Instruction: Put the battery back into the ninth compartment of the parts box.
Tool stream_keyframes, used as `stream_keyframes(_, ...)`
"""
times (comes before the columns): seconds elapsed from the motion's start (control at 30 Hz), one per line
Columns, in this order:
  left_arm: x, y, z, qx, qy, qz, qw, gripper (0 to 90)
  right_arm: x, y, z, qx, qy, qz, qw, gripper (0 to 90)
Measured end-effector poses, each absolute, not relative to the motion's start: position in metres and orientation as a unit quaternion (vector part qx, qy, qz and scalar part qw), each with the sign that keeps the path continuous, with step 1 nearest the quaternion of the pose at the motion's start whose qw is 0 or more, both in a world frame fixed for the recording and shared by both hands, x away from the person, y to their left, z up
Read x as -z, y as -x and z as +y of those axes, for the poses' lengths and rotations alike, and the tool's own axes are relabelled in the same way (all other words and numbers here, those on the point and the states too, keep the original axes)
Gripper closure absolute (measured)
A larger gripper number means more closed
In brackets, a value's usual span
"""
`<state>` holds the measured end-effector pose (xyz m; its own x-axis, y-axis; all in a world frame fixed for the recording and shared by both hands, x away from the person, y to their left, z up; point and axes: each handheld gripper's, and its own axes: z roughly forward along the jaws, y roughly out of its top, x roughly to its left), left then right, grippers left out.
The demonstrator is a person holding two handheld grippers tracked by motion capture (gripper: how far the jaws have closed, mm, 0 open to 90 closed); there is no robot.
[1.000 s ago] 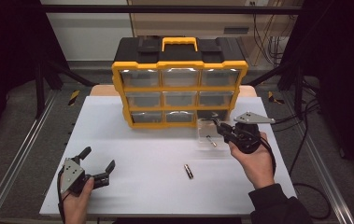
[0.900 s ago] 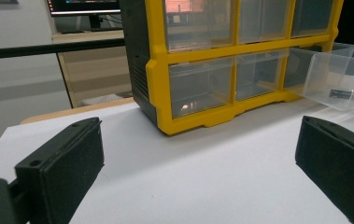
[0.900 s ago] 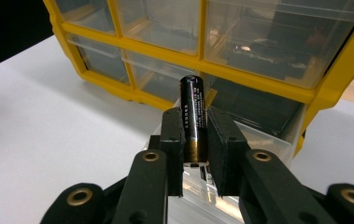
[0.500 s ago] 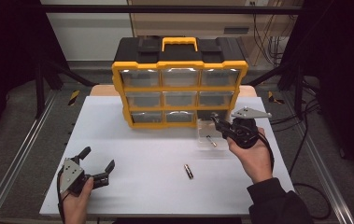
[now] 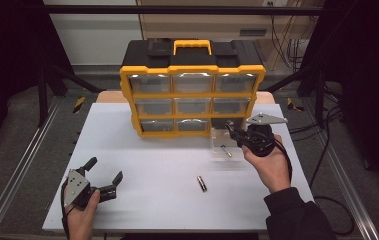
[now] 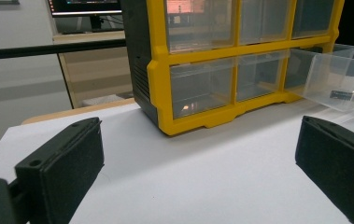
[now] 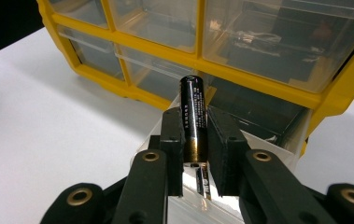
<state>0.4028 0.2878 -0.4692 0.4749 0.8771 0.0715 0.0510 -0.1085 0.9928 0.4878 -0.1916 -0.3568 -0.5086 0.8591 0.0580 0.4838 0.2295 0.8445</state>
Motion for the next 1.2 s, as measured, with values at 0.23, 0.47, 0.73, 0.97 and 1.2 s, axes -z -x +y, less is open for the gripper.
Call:
stream_keyframes(0.23,0.469,-0.403,0.288,-0.367,-0.648,0.358,0.563,0.9,0.359,-0.492,-0.190,-0.426,-0.446,0.758,0.213,76.6)
stream_keyframes(0.47,0.469,-0.403,0.288,-0.367,-0.648,0.358,0.564,0.9,0.361,-0.496,-0.190,-0.420,-0.447,0.761,0.210,76.6)
stream_keyframes(0.73,0.469,-0.403,0.289,-0.369,-0.646,0.359,0.563,0.8,0.364,-0.500,-0.189,-0.413,-0.451,0.764,0.205,76.6)
stream_keyframes(0.97,0.469,-0.403,0.289,-0.369,-0.647,0.359,0.563,0.8,0.366,-0.502,-0.189,-0.408,-0.453,0.767,0.201,76.6)
stream_keyframes(1.2,0.469,-0.402,0.289,-0.369,-0.646,0.359,0.563,0.8,0.369,-0.505,-0.190,-0.400,-0.456,0.770,0.197,76.6)
